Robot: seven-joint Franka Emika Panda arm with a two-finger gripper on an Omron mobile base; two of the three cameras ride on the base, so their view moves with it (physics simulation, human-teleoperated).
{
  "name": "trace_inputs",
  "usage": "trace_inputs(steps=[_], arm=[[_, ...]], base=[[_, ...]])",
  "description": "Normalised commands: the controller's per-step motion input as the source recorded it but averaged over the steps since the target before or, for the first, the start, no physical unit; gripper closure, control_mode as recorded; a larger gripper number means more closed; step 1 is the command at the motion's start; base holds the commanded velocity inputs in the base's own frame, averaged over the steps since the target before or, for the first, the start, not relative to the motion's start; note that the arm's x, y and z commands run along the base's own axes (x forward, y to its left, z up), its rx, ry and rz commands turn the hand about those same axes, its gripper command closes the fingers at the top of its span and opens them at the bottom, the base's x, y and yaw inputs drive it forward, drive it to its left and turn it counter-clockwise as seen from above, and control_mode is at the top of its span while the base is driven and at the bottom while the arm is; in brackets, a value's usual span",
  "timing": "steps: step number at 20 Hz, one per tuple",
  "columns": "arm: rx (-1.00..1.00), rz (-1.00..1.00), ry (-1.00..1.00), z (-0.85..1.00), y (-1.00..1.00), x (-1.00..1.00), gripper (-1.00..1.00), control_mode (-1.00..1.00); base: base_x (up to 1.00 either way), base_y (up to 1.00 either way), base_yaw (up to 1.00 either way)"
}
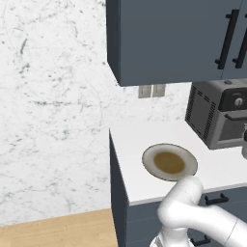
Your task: Pick up the kebab skewer and baguette bread, and place them inside the toaster oven. Close the toaster oven door and start by setting the timer.
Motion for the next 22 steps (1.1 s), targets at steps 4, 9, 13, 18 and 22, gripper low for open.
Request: trace_inputs(steps=[4, 9, 13, 18, 22], arm=[[0.02, -0.01, 0.00, 0.00, -0.31, 0.54, -1.00, -1.00], [0.00, 0.00, 0.00, 0.08, -0.22, 0.17, -1.00, -1.00], [0.00, 0.00, -0.01, 0.28, -0.06, -0.05, -1.00, -1.00], [0.00, 0.00, -0.01, 0.54, -0.04, -0.01, -1.00, -1.00], [-0.04, 0.03, 0.00, 0.65, -0.02, -0.13, -1.00, -1.00]], base=[[0.00, 0.00, 0.00], [0.00, 0.00, 0.00], [0.00, 0.00, 0.00], [0.00, 0.00, 0.00], [0.00, 0.00, 0.00]])
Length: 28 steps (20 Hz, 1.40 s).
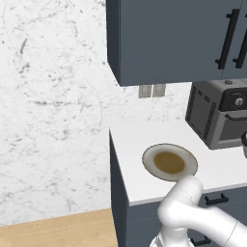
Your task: Pick up the kebab skewer and baguette bread, and place them inside the toaster oven. Close the toaster oven door and start by setting the timer.
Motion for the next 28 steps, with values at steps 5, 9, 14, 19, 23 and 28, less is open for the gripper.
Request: trace_inputs(steps=[5, 9, 14, 19, 23, 28], arm=[[-0.19, 0.00, 0.00, 0.27, 0.00, -0.50, -1.00, -1.00], [-0.26, 0.00, 0.01, 0.31, 0.00, -0.47, -1.00, -1.00], [-0.31, 0.00, 0.03, 0.25, 0.00, -0.62, -1.00, -1.00], [-0.41, 0.06, 0.04, 0.20, 0.04, -0.65, -1.00, -1.00], [-0.51, 0.12, 0.00, 0.19, 0.21, -0.49, -1.00, -1.00], [-0.61, 0.12, 0.00, 0.14, 0.38, -0.22, -1.00, -1.00]], base=[[0.00, 0.00, 0.00], [0.00, 0.00, 0.00], [0.00, 0.00, 0.00], [0.00, 0.00, 0.00], [0.00, 0.00, 0.00], [0.00, 0.00, 0.00]])
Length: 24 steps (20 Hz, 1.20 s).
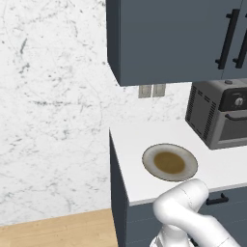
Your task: Pick up the kebab skewer and baguette bread, and place them inside the toaster oven. Close the toaster oven door and start by setting the timer.
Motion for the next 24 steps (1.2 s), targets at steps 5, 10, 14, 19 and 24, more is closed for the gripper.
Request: trace_inputs(steps=[5, 10, 14, 19, 24], arm=[[-0.65, 0.02, -0.06, 0.00, 0.59, 0.00, -1.00, -1.00], [-0.50, 0.00, -0.11, 0.00, 0.49, 0.00, -1.00, -1.00], [-0.35, 0.00, -0.14, -0.08, 0.09, 0.14, -1.00, -1.00], [-0.27, 0.00, -0.12, -0.28, -0.13, 0.19, -1.00, -1.00], [-0.21, 0.00, -0.11, -0.46, -0.38, 0.06, -1.00, -1.00]], base=[[0.00, 0.00, 0.00], [0.00, 0.00, 0.00], [0.00, 0.00, 0.00], [0.00, 0.00, 0.00], [0.00, 0.00, 0.00]])
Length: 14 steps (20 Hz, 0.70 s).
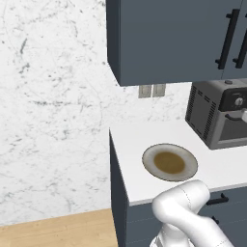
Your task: Pick up the kebab skewer and baguette bread, and place them inside the toaster oven. Close the toaster oven door and start by setting the timer.
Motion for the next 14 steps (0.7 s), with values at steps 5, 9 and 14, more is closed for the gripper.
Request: trace_inputs(steps=[5, 9, 14], arm=[[-0.13, 0.00, -0.14, -0.21, -0.47, 0.03, -1.00, -1.00], [-0.05, 0.00, -0.18, -0.06, -0.34, 0.07, -1.00, -1.00], [-0.11, 0.00, -0.12, -0.26, -0.13, 0.13, -1.00, -1.00]], base=[[0.00, 0.00, 0.00], [0.00, 0.00, 0.00], [0.00, 0.00, 0.00]])
